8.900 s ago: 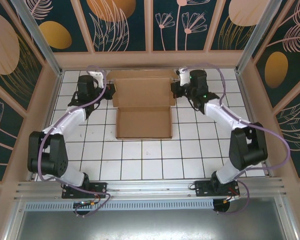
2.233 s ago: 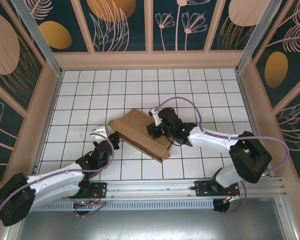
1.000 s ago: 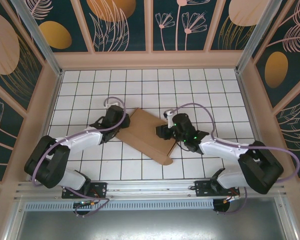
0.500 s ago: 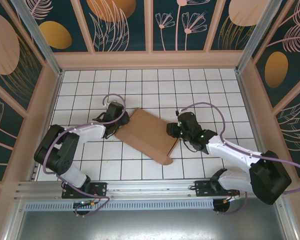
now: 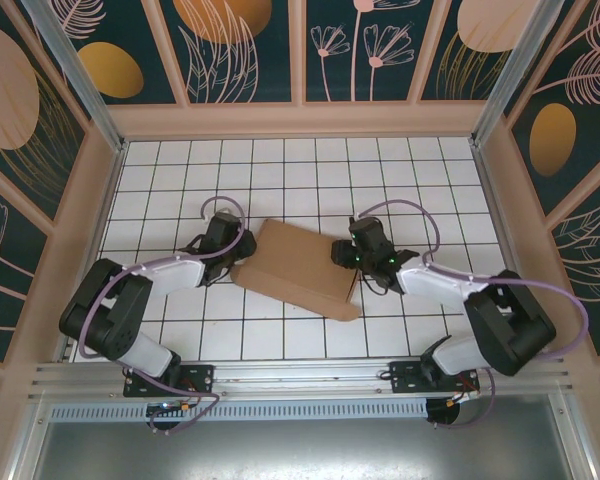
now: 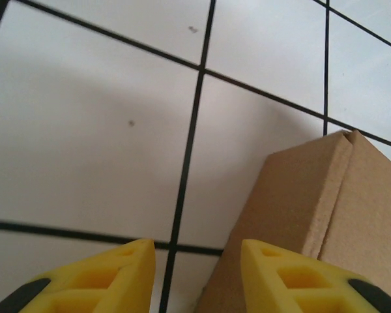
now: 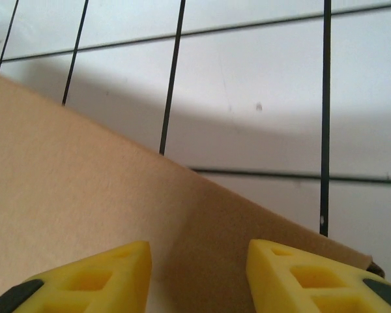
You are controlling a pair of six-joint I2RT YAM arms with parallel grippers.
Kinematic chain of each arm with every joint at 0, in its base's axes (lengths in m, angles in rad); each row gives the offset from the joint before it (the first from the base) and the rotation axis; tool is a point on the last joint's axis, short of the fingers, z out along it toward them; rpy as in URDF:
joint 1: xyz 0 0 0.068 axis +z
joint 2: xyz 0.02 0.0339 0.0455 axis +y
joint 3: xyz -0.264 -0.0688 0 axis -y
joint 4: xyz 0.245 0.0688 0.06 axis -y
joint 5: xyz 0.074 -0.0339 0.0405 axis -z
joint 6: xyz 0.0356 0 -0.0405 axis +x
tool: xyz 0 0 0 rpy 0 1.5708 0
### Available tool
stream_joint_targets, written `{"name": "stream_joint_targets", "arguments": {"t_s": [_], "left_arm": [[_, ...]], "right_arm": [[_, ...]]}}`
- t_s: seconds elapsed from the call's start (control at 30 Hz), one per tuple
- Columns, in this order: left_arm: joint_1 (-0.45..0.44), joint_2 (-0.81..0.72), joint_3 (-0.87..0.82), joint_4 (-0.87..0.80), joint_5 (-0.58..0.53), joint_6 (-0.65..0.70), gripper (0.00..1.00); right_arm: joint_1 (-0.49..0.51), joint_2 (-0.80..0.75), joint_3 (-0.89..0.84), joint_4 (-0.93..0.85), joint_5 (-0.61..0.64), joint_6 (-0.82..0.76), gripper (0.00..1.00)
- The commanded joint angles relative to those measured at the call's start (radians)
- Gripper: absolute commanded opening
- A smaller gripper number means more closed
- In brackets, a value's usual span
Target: Fold the paper box
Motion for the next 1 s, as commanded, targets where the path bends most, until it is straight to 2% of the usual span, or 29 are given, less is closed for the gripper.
{"name": "stream_joint_targets", "arguments": {"t_s": [0.0, 0.1, 0.2, 0.37, 0.53, 0.77, 0.87, 0.97], "left_arm": [[-0.008, -0.041, -0.047, -0.028, 0.067, -0.031, 0.39], [-0.009, -0.059, -0.051, -0.046, 0.055, -0.024, 0.39], [-0.009, -0.07, -0.025, -0.088, 0.02, 0.007, 0.4], [-0.009, -0.074, 0.014, -0.112, -0.034, 0.039, 0.47], [-0.004, -0.038, 0.044, -0.059, 0.069, 0.057, 0.44], [-0.004, -0.049, 0.03, -0.017, 0.09, 0.086, 0.46], [-0.004, 0.001, 0.019, 0.016, 0.12, 0.084, 0.44], [0.001, 0.043, -0.007, 0.084, 0.156, 0.056, 0.38]], "right_arm": [[-0.013, 0.115, 0.03, -0.011, -0.005, -0.018, 0.46], [-0.026, 0.124, 0.076, 0.013, -0.053, -0.026, 0.47], [-0.04, 0.026, 0.053, 0.082, -0.107, -0.018, 0.49], [-0.083, -0.123, -0.026, 0.131, -0.177, -0.006, 0.56], [-0.175, -0.181, -0.101, 0.128, -0.211, 0.028, 0.63], [-0.236, -0.24, -0.192, 0.127, -0.2, 0.073, 0.68], [-0.256, -0.235, -0.221, 0.148, -0.215, 0.095, 0.69], [-0.285, -0.212, -0.242, 0.185, -0.279, 0.127, 0.76]]}}
